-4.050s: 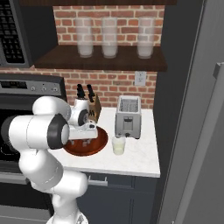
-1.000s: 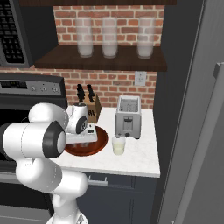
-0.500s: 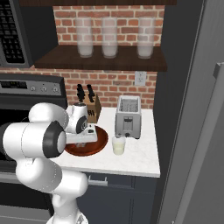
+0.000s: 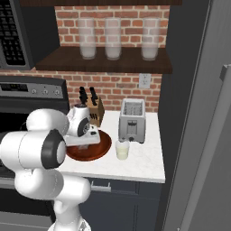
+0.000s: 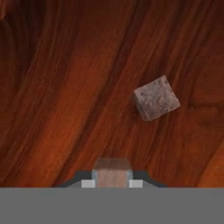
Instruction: Grab a lemon wedge from the fridge and one ice cube from the ice bowl, and put them in the glass of lemonade.
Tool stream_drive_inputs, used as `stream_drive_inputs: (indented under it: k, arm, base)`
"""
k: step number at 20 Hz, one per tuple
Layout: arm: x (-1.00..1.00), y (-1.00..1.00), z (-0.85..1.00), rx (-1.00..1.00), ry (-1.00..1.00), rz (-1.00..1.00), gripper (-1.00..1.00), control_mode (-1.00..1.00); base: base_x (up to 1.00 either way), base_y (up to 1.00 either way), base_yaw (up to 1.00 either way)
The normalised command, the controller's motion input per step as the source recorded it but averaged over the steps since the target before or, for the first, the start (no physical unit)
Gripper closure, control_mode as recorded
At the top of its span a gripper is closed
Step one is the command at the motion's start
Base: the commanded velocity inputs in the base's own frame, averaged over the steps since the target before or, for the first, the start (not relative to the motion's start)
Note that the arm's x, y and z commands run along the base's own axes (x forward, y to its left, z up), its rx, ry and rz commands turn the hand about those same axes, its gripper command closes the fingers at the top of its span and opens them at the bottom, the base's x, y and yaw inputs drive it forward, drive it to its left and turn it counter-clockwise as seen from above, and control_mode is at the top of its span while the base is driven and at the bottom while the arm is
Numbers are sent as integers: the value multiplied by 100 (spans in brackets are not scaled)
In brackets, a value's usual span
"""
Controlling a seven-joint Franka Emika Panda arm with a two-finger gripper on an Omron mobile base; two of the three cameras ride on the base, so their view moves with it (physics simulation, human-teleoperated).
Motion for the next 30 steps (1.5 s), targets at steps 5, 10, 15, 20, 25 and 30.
stream_drive_inputs:
  k: [5,10,15,20,25,30]
  arm:
    - [-5,0,36,1,-15,0,100,-100]
    - [-2,0,28,0,-13,0,100,-100]
    - [-40,-5,25,1,-10,0,100,-100]
    - [-30,-14,80,-3,0,-2,100,-100]
    - [-20,-43,100,-4,0,-7,100,-100]
    - [-24,-77,50,-1,2,-19,100,-100]
  base:
    - [0,0,0]
    - [0,0,0]
    - [0,0,0]
    - [0,0,0]
    - [0,0,0]
    - [0,0,0]
